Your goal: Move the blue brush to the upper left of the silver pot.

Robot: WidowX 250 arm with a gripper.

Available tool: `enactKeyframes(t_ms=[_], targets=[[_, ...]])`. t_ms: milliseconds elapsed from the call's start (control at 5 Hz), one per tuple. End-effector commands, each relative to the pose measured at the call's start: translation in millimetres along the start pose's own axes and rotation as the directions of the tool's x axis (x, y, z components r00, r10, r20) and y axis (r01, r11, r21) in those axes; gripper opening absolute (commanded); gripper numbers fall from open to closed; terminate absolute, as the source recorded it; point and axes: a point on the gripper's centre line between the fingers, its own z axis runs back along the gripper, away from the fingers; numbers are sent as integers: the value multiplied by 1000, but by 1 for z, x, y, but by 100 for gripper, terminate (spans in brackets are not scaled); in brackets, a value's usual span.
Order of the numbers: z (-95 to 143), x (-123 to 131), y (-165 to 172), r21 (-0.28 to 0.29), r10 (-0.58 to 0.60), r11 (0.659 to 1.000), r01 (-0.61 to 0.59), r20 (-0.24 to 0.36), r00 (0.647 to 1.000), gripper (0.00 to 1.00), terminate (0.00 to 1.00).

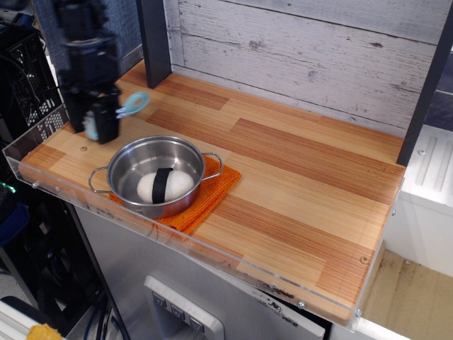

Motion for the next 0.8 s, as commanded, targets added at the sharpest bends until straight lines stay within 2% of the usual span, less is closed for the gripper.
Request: enactKeyframes(t_ms=[0, 200, 400, 600], targets=[[1, -12, -3, -2, 26, 1000, -26, 0, 1000, 0, 0], [1, -6, -8, -11, -49, 999, 49, -9, 999, 0, 0], [18, 4, -17, 24, -154, 988, 154, -10, 988, 100, 0], [43, 4, -25, 78, -210, 975, 209, 10, 978, 100, 0]])
